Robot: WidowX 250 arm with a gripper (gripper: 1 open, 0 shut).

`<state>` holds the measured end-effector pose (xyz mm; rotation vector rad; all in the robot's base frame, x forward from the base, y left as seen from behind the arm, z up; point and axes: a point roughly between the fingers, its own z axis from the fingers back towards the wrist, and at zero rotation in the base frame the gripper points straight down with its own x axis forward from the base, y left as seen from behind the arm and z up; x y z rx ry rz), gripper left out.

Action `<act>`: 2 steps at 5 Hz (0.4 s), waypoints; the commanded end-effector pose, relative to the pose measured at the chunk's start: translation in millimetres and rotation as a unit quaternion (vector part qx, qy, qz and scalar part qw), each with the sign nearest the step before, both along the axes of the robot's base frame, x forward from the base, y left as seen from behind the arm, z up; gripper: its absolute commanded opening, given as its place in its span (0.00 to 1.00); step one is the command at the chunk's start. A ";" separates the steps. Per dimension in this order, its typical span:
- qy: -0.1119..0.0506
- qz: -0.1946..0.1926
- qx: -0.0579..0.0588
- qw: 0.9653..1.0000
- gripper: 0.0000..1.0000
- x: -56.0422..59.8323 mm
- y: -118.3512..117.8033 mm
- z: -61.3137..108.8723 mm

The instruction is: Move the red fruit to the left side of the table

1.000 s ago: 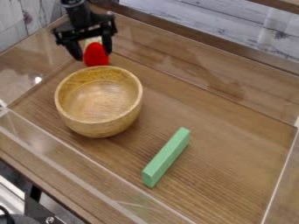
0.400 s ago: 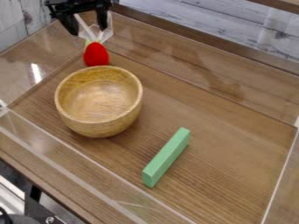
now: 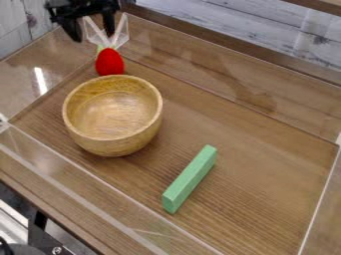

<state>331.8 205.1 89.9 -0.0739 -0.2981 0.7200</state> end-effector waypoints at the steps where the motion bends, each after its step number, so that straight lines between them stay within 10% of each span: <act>1: -0.023 0.010 0.022 0.999 1.00 1.5 -6.8 17.7; 2: -0.024 0.027 0.021 0.999 1.00 0.6 -15.6 17.4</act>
